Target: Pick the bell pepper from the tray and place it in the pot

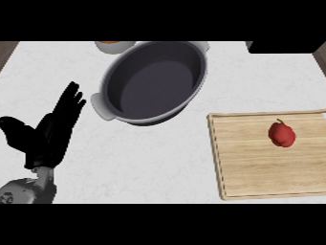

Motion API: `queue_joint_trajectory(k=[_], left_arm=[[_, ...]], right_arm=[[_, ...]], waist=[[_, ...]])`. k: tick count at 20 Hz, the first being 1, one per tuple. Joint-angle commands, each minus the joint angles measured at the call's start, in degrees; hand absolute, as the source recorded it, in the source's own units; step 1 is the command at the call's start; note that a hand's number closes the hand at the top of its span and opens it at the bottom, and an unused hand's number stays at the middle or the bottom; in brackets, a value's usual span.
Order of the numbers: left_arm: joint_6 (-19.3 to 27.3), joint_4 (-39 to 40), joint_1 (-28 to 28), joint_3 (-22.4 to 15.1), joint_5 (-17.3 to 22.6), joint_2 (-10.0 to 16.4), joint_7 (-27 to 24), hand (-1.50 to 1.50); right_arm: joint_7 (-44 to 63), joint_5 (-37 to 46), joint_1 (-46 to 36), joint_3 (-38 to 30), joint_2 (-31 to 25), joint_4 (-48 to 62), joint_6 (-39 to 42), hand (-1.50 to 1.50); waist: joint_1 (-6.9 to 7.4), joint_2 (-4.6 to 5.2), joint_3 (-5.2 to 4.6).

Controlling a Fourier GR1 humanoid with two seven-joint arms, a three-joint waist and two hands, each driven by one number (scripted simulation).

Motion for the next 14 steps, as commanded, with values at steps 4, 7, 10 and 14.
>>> queue_joint_trajectory(k=[4, 7, 10, 14], left_arm=[[2.2, -0.2, -1.8, -1.8, -2.9, -3.0, 2.0, 0.0], [0.1, -2.0, -2.0, -0.7, -1.8, -2.0, 4.2, 0.0], [-0.2, 0.5, -2.6, -0.2, -3.3, -3.4, 2.2, 0.0], [-3.7, 1.3, -1.7, 2.5, -1.2, -1.8, 1.6, 0.0]], right_arm=[[18.6, -3.0, -6.6, 2.8, 0.0, -3.1, 10.2, -1.5], [26.1, -0.8, -11.8, 7.2, 5.1, -3.3, 11.1, -1.5], [25.7, -0.4, -14.9, 6.7, 8.1, 1.7, 15.1, -1.5], [26.1, 5.2, -13.4, 10.4, 12.0, 4.6, 16.3, -1.5]], waist=[[0.93, 0.38, 0.13], [1.46, 0.41, 0.14], [1.19, 0.43, 0.16], [1.04, 0.42, 0.16]])
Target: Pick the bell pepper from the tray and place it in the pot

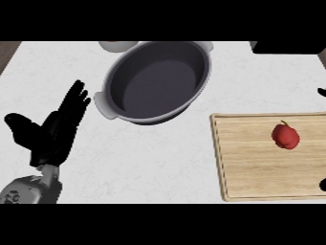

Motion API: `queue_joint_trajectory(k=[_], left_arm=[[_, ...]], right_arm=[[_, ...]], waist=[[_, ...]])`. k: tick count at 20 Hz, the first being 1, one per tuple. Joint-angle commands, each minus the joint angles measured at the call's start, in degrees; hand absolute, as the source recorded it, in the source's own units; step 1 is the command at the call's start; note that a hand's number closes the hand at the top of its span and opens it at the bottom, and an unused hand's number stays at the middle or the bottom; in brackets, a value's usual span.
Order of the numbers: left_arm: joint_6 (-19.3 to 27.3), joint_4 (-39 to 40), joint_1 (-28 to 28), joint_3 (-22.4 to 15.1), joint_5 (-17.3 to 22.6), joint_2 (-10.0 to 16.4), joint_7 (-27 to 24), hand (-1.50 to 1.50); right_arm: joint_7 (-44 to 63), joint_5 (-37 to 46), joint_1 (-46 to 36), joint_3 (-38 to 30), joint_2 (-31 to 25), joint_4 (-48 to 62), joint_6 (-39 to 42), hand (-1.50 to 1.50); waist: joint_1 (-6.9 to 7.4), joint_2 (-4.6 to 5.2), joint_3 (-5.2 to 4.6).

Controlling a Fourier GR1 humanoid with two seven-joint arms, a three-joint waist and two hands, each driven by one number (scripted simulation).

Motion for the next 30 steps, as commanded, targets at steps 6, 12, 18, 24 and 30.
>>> queue_joint_trajectory(k=[6, 12, 18, 24, 30], left_arm=[[-1.5, -1.1, 1.5, 2.5, -1.5, -0.5, -0.4, 0.0], [-4.2, -2.6, 1.6, 3.9, -0.9, -0.8, 2.8, 0.0], [-4.2, -4.4, 3.1, 3.6, -3.7, -2.9, 2.3, 0.0], [-4.6, 0.9, 0.7, 4.8, -4.9, -4.5, -0.1, 0.0], [-5.3, -4.6, 2.5, 4.5, -4.4, -5.4, 3.4, 0.0]], right_arm=[[0.3, 11.0, 3.5, 2.2, 6.5, 4.0, 4.1, -1.5], [-0.4, 15.9, 3.7, -0.2, 13.7, 2.6, 4.1, -1.5], [2.9, 18.9, -0.4, -1.0, 20.0, 2.5, 9.3, -1.5], [-0.8, 26.4, -0.5, 0.4, 23.8, 12.7, 7.4, -1.5], [-1.9, 29.6, -7.6, -1.9, 26.2, 22.5, 9.5, -1.5]], waist=[[-0.52, -0.13, 0.04], [-0.57, -0.14, 0.04], [-0.33, -0.14, 0.03], [-0.33, -0.03, 0.04], [0.02, -0.04, 0.05]])
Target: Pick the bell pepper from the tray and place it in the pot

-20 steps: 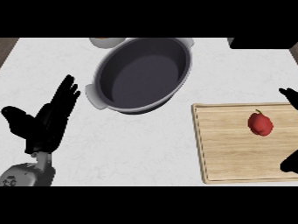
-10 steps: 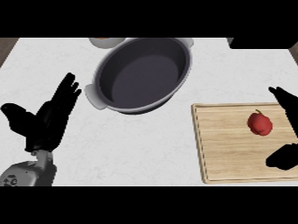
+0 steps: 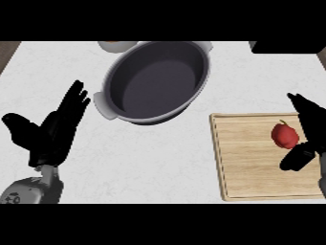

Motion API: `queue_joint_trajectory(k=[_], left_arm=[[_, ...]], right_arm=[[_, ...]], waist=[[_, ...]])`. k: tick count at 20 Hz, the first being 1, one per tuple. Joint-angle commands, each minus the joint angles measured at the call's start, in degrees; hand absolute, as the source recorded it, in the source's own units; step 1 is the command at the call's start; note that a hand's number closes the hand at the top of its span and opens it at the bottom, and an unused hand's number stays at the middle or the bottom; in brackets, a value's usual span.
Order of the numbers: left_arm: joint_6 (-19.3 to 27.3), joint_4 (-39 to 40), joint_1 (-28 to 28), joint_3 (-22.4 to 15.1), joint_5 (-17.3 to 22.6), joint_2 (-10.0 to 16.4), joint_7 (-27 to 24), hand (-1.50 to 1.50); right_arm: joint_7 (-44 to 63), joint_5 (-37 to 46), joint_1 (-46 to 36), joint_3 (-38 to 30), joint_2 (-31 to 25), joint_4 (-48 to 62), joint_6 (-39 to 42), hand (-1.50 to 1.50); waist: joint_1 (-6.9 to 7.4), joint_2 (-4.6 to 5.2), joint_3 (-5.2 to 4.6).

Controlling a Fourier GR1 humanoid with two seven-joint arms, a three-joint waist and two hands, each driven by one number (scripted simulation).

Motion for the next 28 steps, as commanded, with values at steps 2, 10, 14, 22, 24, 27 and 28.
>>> queue_joint_trajectory(k=[2, 10, 14, 22, 24, 27, 28], left_arm=[[-2.3, -0.1, 0.8, 2.0, 0.1, -0.1, -0.4, 0.0], [-3.6, 0.7, 2.2, 3.7, 0.5, -0.4, -2.3, 0.0], [-1.8, -4.8, 1.2, 1.3, -2.3, -1.5, 3.1, 0.0], [-3.9, 1.0, 0.8, 4.3, -2.3, -2.0, -1.4, 0.0], [-2.4, -1.8, 1.7, 1.4, -3.2, -3.6, 1.9, 0.0], [-5.0, 1.3, 1.1, 4.9, -1.7, -1.8, -2.6, 0.0], [-2.8, -0.6, -0.6, 3.7, -2.9, -3.0, 1.4, 0.0]], right_arm=[[-1.8, 4.2, 1.4, -1.2, 3.8, 1.0, 0.7, -1.5], [-8.3, 8.2, -1.4, -3.3, 1.6, 13.8, 2.1, -1.5], [-7.0, 12.6, -1.0, -1.8, 6.4, 16.2, -0.6, -1.5], [-12.3, 15.9, -2.2, -4.1, 7.2, 22.4, -0.4, -1.5], [-18.5, 12.3, -2.9, -5.3, 5.6, 21.3, -0.5, 1.5], [-20.4, 15.0, -3.5, -3.8, 7.5, 21.8, -4.3, 1.5], [-21.0, 15.2, -2.5, -4.4, 6.3, 19.6, -2.9, 1.5]], waist=[[-0.18, -0.03, 0.0], [-0.05, 0.0, 0.0], [-0.09, -0.04, 0.01], [-0.13, 0.01, 0.0], [-0.12, -0.01, 0.01], [-0.09, 0.01, 0.0], [-0.21, -0.04, 0.0]])
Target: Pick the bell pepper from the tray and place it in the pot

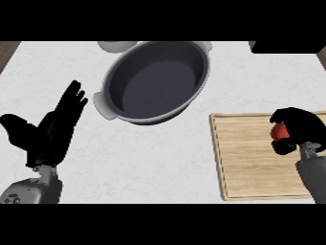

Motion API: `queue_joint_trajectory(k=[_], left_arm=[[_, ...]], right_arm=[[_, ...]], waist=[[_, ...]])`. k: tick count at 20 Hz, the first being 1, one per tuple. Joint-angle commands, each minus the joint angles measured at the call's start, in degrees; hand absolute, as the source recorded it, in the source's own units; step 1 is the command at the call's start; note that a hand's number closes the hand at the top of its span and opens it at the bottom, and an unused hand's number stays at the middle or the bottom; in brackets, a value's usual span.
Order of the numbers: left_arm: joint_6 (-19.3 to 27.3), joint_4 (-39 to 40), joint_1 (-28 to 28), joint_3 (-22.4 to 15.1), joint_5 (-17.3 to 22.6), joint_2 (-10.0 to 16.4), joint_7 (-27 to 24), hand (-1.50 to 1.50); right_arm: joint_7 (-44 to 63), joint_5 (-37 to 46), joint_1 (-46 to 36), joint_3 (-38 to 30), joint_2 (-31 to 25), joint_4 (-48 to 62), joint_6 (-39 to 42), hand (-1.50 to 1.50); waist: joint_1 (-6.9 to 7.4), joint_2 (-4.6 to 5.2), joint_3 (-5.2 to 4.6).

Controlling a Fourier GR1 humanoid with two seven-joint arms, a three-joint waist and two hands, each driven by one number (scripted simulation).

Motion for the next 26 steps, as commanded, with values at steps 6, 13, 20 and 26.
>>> queue_joint_trajectory(k=[6, 13, 20, 26], left_arm=[[-1.1, 2.1, -3.6, 2.7, 0.2, 0.0, 1.4, 0.0], [-0.4, 0.8, -2.9, -0.8, -1.1, -2.6, 1.6, 0.0], [-1.3, -0.9, 0.2, 1.2, -0.8, -0.9, 0.7, 0.0], [-0.1, 0.3, -3.0, 1.4, -2.0, -1.1, 2.5, 0.0]], right_arm=[[-4.4, 3.5, 0.3, -1.9, 0.7, -3.0, 0.3, 1.5], [-14.2, 0.5, -10.1, 5.0, 9.3, 6.3, 0.9, 1.5], [-17.1, 2.7, -12.5, 2.8, 7.6, 1.1, -4.0, 1.5], [-22.5, -2.8, -15.2, -3.0, 5.4, -4.6, -3.9, 1.5]], waist=[[-0.17, -0.04, -0.01], [1.59, 0.43, 0.07], [-0.04, -0.12, -0.01], [-0.37, -0.08, 0.0]])
